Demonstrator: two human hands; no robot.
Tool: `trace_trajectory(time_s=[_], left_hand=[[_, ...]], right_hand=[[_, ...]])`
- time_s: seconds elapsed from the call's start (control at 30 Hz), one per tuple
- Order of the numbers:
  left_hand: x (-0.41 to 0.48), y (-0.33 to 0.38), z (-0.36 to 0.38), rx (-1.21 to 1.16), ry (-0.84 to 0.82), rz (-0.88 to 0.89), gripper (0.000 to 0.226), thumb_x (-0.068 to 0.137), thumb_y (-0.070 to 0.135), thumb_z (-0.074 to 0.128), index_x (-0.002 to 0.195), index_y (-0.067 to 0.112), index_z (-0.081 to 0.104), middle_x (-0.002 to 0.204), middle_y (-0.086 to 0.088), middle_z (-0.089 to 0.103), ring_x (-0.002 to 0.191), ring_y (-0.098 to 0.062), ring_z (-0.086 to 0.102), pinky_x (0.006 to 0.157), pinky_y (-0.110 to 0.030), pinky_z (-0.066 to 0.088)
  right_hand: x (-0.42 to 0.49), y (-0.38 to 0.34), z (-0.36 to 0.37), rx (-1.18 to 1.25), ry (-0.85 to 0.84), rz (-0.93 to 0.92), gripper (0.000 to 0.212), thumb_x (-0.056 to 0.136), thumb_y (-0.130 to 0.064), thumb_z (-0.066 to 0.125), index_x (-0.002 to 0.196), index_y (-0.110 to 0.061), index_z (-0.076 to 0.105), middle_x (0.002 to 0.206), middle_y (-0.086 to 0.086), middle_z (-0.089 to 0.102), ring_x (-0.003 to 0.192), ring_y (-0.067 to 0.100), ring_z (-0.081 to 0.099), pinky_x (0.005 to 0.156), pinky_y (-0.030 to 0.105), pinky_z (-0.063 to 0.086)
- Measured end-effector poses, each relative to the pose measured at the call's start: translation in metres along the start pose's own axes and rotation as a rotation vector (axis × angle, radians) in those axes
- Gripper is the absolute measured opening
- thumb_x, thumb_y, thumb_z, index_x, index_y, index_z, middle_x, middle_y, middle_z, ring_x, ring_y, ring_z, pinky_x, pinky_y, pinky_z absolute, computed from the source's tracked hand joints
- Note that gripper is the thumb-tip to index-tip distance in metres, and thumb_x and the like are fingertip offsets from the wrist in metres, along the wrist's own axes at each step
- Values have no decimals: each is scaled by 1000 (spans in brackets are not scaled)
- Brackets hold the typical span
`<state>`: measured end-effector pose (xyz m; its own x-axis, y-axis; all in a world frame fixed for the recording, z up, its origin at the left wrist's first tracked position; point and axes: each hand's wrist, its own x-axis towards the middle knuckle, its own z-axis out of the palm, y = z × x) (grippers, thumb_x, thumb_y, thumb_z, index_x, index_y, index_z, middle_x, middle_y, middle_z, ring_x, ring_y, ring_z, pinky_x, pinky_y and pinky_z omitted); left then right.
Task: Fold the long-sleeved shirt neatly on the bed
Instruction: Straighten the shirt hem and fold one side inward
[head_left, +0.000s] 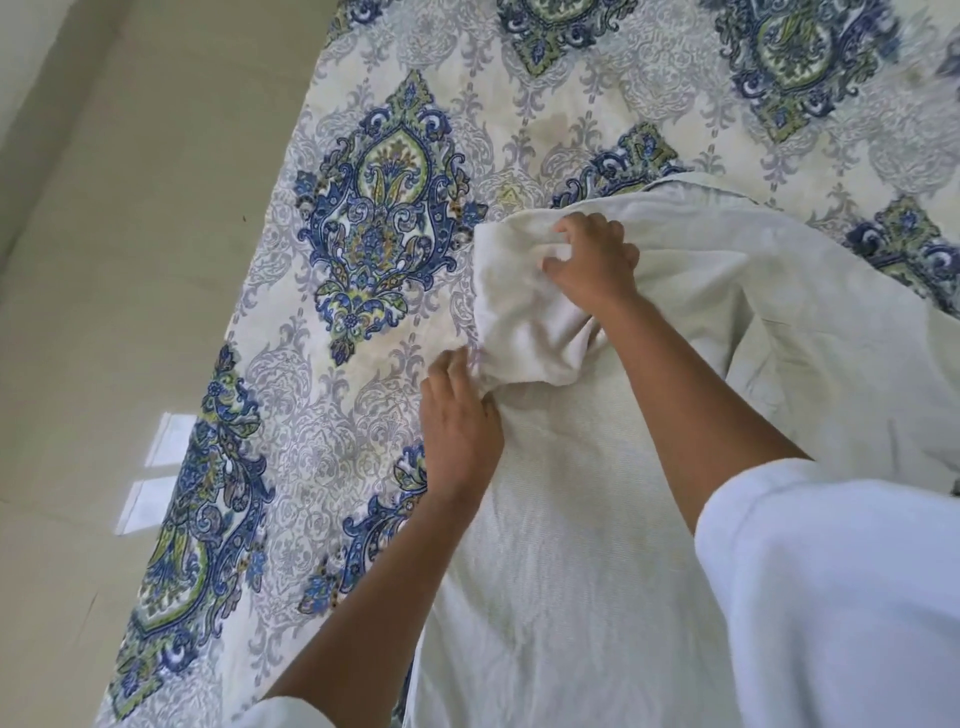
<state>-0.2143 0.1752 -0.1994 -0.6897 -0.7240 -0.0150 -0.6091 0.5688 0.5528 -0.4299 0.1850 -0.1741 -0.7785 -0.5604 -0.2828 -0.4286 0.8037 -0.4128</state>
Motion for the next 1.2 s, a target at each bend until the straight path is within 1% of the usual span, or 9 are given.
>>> trace_trajectory(time_s=[0.13, 0.2, 0.37, 0.5, 0.7, 0.9, 1.0, 1.07, 1.2], left_hand=[[22, 4, -8, -147, -83, -431, 16, 84, 11, 56, 100, 7, 57, 97, -9, 61, 85, -26, 54, 60, -31, 40], [28, -1, -11, -136, -92, -473, 9, 87, 10, 50, 93, 9, 57, 89, -6, 62, 76, -25, 54, 50, -26, 33], [16, -7, -5, 101, -91, -76, 23, 89, 23, 42, 94, 4, 54, 91, -10, 57, 73, -28, 55, 50, -32, 38], [6, -6, 2, 288, 5, 194, 17, 77, 2, 51, 94, 6, 51, 85, -12, 56, 67, -27, 54, 51, -34, 43], [-16, -12, -9, 330, -42, 254, 29, 71, 0, 44, 98, 5, 56, 84, -12, 55, 65, -27, 53, 45, -30, 37], [-70, -18, -15, 362, -110, 213, 49, 71, 4, 34, 113, 2, 59, 88, -13, 57, 71, -30, 56, 52, -33, 45], [-89, -20, -23, 355, -131, 150, 53, 70, 7, 32, 115, 2, 59, 91, -15, 59, 73, -32, 58, 52, -34, 47], [-100, -24, -29, 367, -155, 116, 54, 68, 8, 32, 114, 3, 60, 92, -14, 60, 71, -31, 59, 48, -32, 47], [-118, -23, -42, 372, -158, 133, 53, 64, 11, 31, 106, 7, 64, 80, -10, 58, 61, -28, 59, 38, -27, 37]], right_hand=[[3, -1, 0, -115, -2, -30, 31, 89, -24, 53, 120, -20, 54, 123, 3, 56, 122, 25, 41, 101, 42, 24], [6, 6, -11, -54, 71, 10, 27, 88, -20, 53, 114, -21, 60, 118, 1, 61, 116, 23, 49, 103, 41, 22], [6, 38, -29, -376, -31, 271, 24, 88, -16, 47, 109, -17, 61, 118, 7, 61, 122, 28, 44, 112, 50, 11], [0, 31, -20, -194, -24, 118, 33, 87, -36, 55, 116, -20, 56, 127, 5, 53, 128, 28, 34, 110, 54, 9], [-18, 50, -29, -428, 99, 262, 26, 87, -12, 47, 110, -15, 58, 116, 10, 59, 123, 30, 39, 112, 50, 10], [-71, 37, -19, -241, 323, 38, 40, 81, -20, 57, 121, -12, 53, 129, 12, 48, 127, 31, 36, 109, 50, 14], [-117, 14, 5, -121, 453, 1, 28, 78, -25, 57, 100, -9, 60, 111, 13, 58, 111, 33, 50, 97, 45, 30], [-153, -7, 20, 19, 374, 71, 28, 84, -33, 55, 93, -7, 60, 102, 15, 61, 104, 34, 54, 86, 41, 37], [-186, -33, 65, 402, -193, 395, 52, 82, -49, 56, 105, -3, 59, 108, 18, 65, 101, 36, 61, 84, 43, 50]])
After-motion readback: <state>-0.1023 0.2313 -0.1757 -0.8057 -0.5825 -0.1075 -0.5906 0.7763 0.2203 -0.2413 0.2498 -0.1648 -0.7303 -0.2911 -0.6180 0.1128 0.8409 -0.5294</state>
